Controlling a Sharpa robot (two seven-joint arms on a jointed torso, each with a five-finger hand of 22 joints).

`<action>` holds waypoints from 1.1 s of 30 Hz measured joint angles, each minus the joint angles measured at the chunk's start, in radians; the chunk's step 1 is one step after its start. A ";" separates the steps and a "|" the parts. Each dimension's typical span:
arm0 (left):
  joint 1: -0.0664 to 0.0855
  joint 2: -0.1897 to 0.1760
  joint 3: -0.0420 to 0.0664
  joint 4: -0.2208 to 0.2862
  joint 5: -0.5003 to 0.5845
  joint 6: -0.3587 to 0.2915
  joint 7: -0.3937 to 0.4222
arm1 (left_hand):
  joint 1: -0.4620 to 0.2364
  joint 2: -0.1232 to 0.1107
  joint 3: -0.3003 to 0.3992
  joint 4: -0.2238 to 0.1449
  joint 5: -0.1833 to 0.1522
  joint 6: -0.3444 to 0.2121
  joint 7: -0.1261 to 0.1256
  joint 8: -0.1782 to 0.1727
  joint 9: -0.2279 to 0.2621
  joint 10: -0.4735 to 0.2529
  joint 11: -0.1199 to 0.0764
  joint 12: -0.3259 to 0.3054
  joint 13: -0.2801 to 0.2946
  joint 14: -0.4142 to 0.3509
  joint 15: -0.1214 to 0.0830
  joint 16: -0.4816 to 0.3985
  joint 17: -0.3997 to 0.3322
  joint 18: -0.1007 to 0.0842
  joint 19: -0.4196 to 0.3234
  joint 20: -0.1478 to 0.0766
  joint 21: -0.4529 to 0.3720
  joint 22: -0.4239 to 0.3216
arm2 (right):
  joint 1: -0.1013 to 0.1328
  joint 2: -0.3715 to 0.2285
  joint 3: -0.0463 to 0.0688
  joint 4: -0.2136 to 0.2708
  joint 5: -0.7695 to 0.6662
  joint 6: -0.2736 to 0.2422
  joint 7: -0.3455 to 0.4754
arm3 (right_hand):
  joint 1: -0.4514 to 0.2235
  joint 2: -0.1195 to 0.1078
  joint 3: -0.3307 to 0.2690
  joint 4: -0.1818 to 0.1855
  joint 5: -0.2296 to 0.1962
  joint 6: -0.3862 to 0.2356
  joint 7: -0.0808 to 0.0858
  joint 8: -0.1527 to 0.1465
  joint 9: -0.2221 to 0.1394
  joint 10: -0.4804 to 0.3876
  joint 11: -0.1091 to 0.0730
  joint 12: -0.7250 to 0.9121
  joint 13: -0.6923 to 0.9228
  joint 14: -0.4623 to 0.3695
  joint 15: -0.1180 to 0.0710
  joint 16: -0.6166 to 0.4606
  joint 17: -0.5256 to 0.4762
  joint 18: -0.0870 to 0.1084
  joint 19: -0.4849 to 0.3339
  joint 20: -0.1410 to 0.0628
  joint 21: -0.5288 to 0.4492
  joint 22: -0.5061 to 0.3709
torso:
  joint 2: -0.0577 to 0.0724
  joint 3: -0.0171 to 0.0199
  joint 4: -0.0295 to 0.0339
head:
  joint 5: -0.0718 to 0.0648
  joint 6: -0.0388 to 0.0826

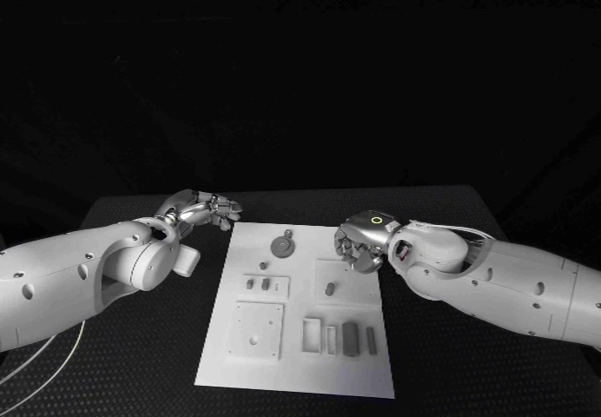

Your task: Assemble the parts on the task board

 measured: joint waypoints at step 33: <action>0.017 0.034 0.000 -0.048 0.002 -0.001 0.001 | 0.000 0.000 0.000 0.000 0.001 -0.004 0.004 0.000 0.000 0.000 0.000 0.000 0.000 -0.001 -0.001 -0.004 0.004 0.000 0.000 0.000 -0.004 0.000 | -0.080 0.258 -0.024 -0.018 -0.011 -0.031 0.028 | -0.017 0.009 -0.011 -0.011 0.015 0.000 0.000 -0.006 0.008 0.000 0.000 -0.008 0.012 -0.004 -0.003 0.004 0.006 0.002 0.004 -0.003 0.006 0.006 | -0.001 -0.0035 0.0051 | 0.133 -0.018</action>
